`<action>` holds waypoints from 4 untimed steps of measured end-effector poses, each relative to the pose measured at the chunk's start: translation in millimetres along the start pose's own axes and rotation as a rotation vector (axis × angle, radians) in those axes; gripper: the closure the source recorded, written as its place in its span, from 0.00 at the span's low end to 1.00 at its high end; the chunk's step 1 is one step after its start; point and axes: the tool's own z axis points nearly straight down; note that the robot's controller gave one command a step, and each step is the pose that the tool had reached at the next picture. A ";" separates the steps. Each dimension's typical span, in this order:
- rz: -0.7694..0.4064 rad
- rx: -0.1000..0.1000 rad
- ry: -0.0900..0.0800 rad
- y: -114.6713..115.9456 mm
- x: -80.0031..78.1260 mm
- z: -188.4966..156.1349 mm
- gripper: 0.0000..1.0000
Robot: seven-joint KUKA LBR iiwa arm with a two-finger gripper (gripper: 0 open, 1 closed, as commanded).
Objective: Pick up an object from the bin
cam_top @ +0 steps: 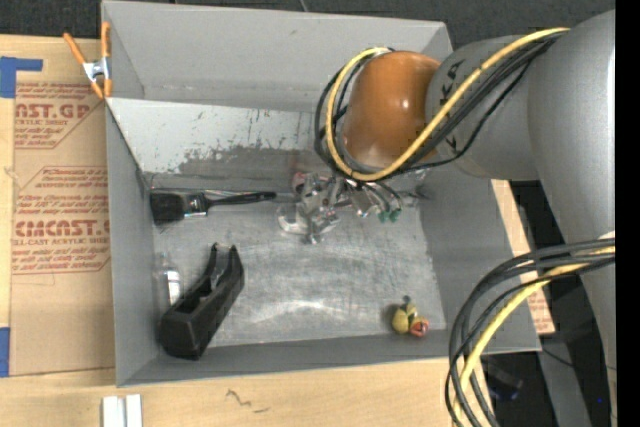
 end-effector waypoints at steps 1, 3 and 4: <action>0.011 -0.003 0.019 0.7 5.0 -1.7 1.00; 0.010 -0.010 0.062 0.9 0.7 -64.7 1.00; 0.003 -0.010 0.061 1.5 1.1 -73.5 1.00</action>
Offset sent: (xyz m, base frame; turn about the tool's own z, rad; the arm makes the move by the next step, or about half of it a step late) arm 0.0000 0.0000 0.0860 0.0003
